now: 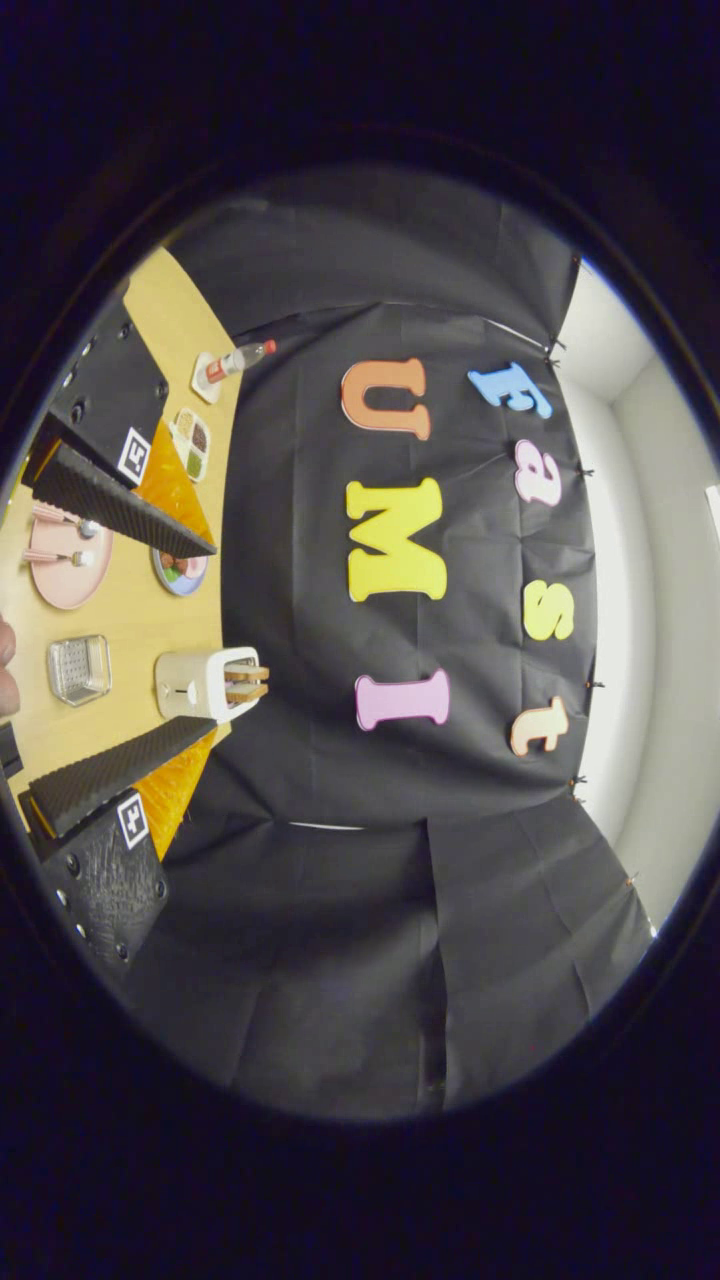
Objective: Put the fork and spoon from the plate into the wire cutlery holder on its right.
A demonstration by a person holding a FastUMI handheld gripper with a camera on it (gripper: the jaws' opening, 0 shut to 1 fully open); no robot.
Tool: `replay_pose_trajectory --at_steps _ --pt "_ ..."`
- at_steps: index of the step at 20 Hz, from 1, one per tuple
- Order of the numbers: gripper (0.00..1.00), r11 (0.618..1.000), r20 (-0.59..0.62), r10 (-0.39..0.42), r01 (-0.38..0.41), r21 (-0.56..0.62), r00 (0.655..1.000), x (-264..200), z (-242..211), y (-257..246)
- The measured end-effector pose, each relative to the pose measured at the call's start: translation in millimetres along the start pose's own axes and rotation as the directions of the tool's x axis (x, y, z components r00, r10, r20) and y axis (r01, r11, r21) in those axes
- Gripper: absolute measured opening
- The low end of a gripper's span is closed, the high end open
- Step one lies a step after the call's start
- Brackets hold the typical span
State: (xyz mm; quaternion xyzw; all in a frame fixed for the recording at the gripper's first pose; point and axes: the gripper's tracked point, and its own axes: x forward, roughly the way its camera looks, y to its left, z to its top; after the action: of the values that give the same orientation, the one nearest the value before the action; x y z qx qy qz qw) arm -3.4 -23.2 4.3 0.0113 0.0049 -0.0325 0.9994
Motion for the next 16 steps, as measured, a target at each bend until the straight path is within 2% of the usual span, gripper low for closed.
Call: replay_pose_trajectory --at_steps 4,10,12,16 --pt "0.95 0.999 -0.021 0.032 -0.033 -0.041 0.999 -1 -6 13" --pt "0.95 0.993 -0.092 0.072 -0.08 -0.086 0.993 12 -42 32" --pt "0.95 0.99 -0.142 0.119 -0.129 -0.064 0.983 19 -67 43" --pt "0.96 0.986 -0.298 0.117 -0.147 -0.078 0.947 35 -142 53"
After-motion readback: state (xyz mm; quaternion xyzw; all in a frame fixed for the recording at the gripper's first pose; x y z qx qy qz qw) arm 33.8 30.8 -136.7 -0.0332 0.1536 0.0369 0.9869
